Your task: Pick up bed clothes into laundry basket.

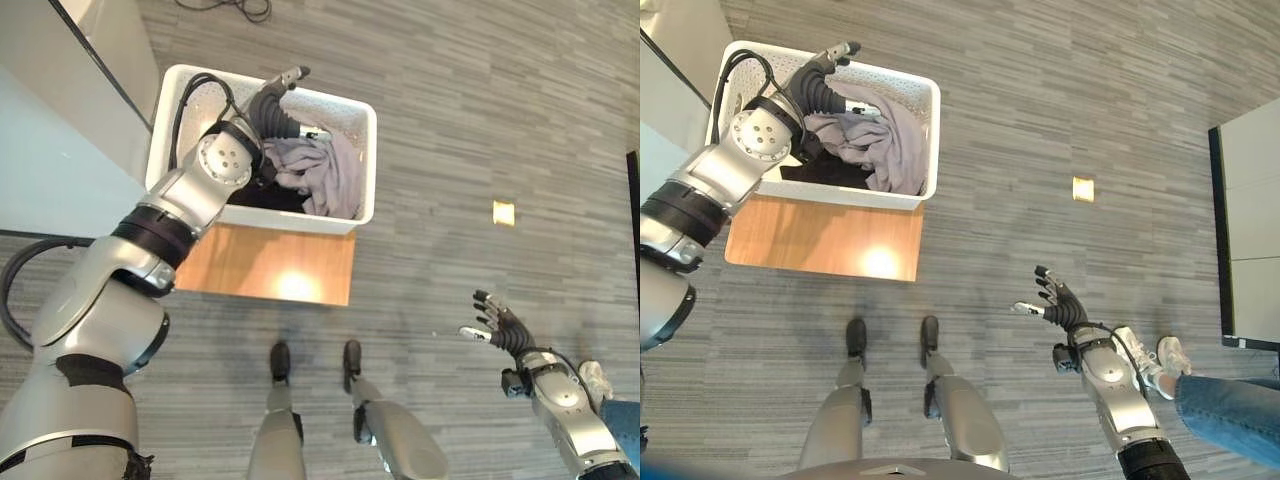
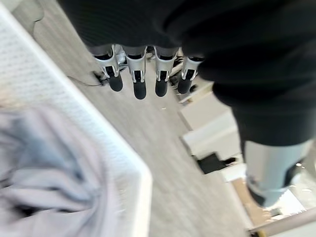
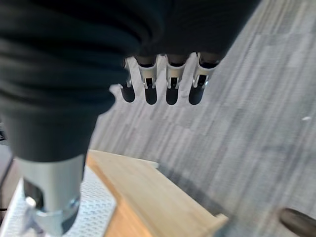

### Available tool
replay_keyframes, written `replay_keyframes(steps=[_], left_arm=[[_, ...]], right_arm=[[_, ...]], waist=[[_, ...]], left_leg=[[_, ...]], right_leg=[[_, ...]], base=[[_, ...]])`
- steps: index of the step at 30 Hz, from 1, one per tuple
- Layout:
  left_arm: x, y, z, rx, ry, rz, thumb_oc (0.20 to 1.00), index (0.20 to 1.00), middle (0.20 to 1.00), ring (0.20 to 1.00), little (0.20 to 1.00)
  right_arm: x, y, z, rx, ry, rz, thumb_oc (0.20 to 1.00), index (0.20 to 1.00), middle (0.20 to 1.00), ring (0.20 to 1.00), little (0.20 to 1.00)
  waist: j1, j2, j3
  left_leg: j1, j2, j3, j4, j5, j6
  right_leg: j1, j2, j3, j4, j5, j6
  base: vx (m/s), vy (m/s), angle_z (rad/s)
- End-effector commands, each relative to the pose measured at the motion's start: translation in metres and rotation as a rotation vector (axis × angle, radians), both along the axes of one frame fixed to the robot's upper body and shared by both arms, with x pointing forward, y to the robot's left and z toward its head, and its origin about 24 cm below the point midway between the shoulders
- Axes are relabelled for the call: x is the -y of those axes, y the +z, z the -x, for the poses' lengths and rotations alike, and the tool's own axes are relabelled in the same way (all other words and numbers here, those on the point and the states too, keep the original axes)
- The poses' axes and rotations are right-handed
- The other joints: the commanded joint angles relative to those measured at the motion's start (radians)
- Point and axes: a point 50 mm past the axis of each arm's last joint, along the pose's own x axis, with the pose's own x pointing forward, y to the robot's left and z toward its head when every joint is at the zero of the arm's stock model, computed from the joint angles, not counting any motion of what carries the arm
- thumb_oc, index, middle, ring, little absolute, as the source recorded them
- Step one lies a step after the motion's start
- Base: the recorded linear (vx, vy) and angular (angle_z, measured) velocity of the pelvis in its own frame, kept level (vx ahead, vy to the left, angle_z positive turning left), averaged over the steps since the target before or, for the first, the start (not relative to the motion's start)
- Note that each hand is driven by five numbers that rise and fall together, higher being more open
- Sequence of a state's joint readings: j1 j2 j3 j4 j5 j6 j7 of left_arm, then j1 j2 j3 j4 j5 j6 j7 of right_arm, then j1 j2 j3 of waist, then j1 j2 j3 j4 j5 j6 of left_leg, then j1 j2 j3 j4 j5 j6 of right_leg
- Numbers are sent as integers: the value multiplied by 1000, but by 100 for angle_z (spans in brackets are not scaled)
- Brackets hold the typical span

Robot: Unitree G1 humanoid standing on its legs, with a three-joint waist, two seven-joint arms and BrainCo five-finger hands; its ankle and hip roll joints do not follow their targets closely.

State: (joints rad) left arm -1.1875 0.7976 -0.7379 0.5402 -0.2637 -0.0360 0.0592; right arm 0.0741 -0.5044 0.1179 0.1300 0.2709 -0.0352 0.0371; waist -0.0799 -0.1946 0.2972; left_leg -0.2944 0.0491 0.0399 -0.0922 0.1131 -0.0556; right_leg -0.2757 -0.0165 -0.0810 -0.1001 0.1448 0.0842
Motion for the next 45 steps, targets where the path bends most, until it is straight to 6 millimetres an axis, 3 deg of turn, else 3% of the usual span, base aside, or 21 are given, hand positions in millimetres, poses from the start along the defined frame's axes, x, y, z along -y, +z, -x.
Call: replay_keyframes(steps=[1, 5, 13, 16, 18, 20, 21, 23, 26, 28, 29, 30, 32, 33, 34, 36, 37, 39, 42, 44, 45], left_arm=[[-9, -4, 9, 30, -64, 221, 1000, 1000, 1000, 1000, 1000], [-35, -56, 34, -39, -81, 530, 1000, 1000, 1000, 1000, 1000], [-97, -200, 134, -235, 209, 1058, 1000, 1000, 1000, 1000, 1000], [-104, -225, 156, -265, 298, 1155, 1000, 1000, 1000, 1000, 1000], [-104, -226, 156, -266, 300, 1155, 1000, 1000, 1000, 1000, 1000], [-103, -240, 168, -285, 342, 1217, 1000, 1000, 1000, 1000, 1000], [-101, -247, 175, -280, 366, 1281, 1000, 1000, 1000, 1000, 1000], [-97, -252, 176, -297, 366, 1301, 1000, 1000, 1000, 1000, 1000], [-93, -260, 179, -319, 395, 1354, 1000, 1000, 1000, 1000, 1000], [-95, -259, 179, -321, 418, 1298, 1000, 1000, 1000, 1000, 1000], [-95, -259, 179, -320, 418, 1299, 1000, 1000, 1000, 1000, 1000], [-94, -261, 180, -333, 414, 1302, 1000, 1000, 1000, 1000, 1000], [-91, -262, 182, -345, 401, 1303, 1000, 1000, 1000, 1000, 1000], [-91, -260, 182, -344, 386, 1290, 1000, 1000, 1000, 1000, 1000], [-85, -259, 180, -365, 345, 1270, 1000, 1000, 1000, 1000, 1000], [-78, -262, 173, -403, 308, 1269, 1000, 1000, 1000, 1000, 1000], [-74, -263, 171, -408, 298, 1276, 1000, 1000, 1000, 1000, 1000], [-73, -265, 177, -403, 303, 1287, 1000, 1000, 1000, 1000, 1000], [-78, -273, 196, -394, 367, 1323, 1000, 1000, 1000, 1000, 1000], [-80, -276, 196, -391, 402, 1360, 1000, 1000, 1000, 1000, 1000], [-81, -277, 196, -398, 410, 1353, 1000, 1000, 1000, 1000, 1000]], right_arm=[[21, 22, 4, 102, -45, 53, 1000, 1000, 1000, 1000, 1000], [30, 27, 9, 124, -101, 24, 1000, 1000, 1000, 1000, 1000], [19, -1, 19, 87, -245, -290, 1000, 1000, 1000, 1000, 1000], [11, -12, 22, 38, -233, -311, 1000, 1000, 1000, 1000, 1000], [11, -12, 22, 37, -233, -310, 1000, 1000, 1000, 1000, 1000], [8, -15, 25, 17, -220, -297, 1000, 1000, 1000, 1000, 1000], [0, -13, 20, 26, -191, -308, 1000, 1000, 1000, 1000, 1000], [-2, -13, 19, 25, -184, -307, 1000, 1000, 1000, 1000, 1000], [-16, -4, 8, 73, -150, -336, 1000, 1000, 1000, 1000, 1000], [-30, -2, 2, 86, -117, -366, 1000, 1000, 1000, 1000, 1000], [-30, -2, 2, 87, -116, -365, 1000, 1000, 1000, 1000, 1000], [-32, -1, 0, 91, -104, -366, 1000, 1000, 1000, 1000, 1000], [-28, 1, 0, 96, -106, -370, 1000, 1000, 1000, 1000, 1000], [-25, 0, 3, 96, -115, -379, 1000, 1000, 1000, 1000, 1000], [-16, -2, 11, 93, -138, -377, 1000, 1000, 1000, 1000, 1000], [1, -6, 28, 84, -214, -368, 1000, 1000, 1000, 1000, 1000], [9, -7, 34, 84, -243, -352, 1000, 1000, 1000, 1000, 1000], [20, -7, 39, 92, -284, -346, 1000, 1000, 1000, 1000, 1000], [37, -10, 46, 85, -335, -340, 1000, 1000, 1000, 1000, 1000], [43, -3, 40, 112, -342, -307, 1000, 1000, 1000, 1000, 1000], [40, -1, 35, 112, -336, -299, 1000, 1000, 1000, 1000, 1000]], waist=[[20, 41, -44], [48, 69, -81], [119, 127, -202], [154, 133, -232], [153, 133, -231], [184, 134, -237], [238, 125, -239], [246, 123, -245], [287, 137, -250], [269, 174, -221], [268, 174, -223], [261, 175, -214], [239, 183, -218], [232, 183, -214], [197, 184, -203], [134, 181, -186], [134, 172, -177], [134, 158, -178], [151, 128, -170], [143, 94, -136], [152, 84, -124]], left_leg=[[52, -30, -52, 5, -42, 23], [109, -43, -58, 5, -55, 24], [233, -54, -76, 5, -63, 31], [261, -63, -85, 5, -68, 36], [263, -63, -85, 5, -69, 36], [273, -66, -92, 27, -68, 34], [264, -86, -128, 67, -98, 43], [269, -97, -146, 67, -101, 49], [295, -140, -231, 64, -105, 88], [329, -176, -361, 81, -93, 123], [325, -177, -362, 82, -89, 123], [330, -180, -416, 87, -88, 118], [337, -181, -525, 83, -80, 90], [336, -185, -568, 85, -75, 68], [328, -204, -650, 98, -61, 64], [311, -230, -737, 106, -48, 35], [302, -236, -754, 103, -51, 26], [287, -236, -788, 101, -49, 7], [206, -213, -729, 150, -54, -21], [136, -126, -368, 277, -118, 38], [144, -108, -263, 350, -147, 46]], right_leg=[[90, -30, -34, 13, -64, 71], [153, -45, -47, 14, -84, 57], [293, -71, -75, 24, -123, 35], [328, -78, -91, 21, -134, 33], [331, -78, -91, 21, -135, 34], [349, -88, -107, 24, -141, 33], [378, -117, -157, 33, -148, 36], [390, -132, -181, 47, -148, 42], [349, -216, -245, 301, -110, 53], [226, -232, -124, 630, 1, 23], [221, -233, -125, 631, 3, 23], [194, -181, -51, 633, -38, 5], [146, -58, 89, 545, -156, -18], [136, -33, 127, 489, -190, -12], [104, 35, 298, 376, -206, -15], [108, 85, 475, 284, -178, 19], [125, 87, 480, 251, -175, 17], [181, 41, 380, 193, -177, 4], [225, 30, 296, 134, -161, -12], [221, -27, 157, 127, -147, 0], [227, -40, 92, 118, -141, -1]], base=[[69, -35, 1], [71, -4, 12], [62, -14, 11], [13, -41, 23], [12, -4, 17], [7, 10, 15], [-6, 15, 8], [33, 35, 29], [91, 160, 84], [84, 239, 153], [16, 65, 153], [14, -88, 171], [133, -120, 248], [215, -141, 227], [142, -102, 228], [33, -122, 243], [-31, -208, 320], [-2, -304, 395], [-21, -245, 205], [-239, -208, 174], [-208, -224, 176]])
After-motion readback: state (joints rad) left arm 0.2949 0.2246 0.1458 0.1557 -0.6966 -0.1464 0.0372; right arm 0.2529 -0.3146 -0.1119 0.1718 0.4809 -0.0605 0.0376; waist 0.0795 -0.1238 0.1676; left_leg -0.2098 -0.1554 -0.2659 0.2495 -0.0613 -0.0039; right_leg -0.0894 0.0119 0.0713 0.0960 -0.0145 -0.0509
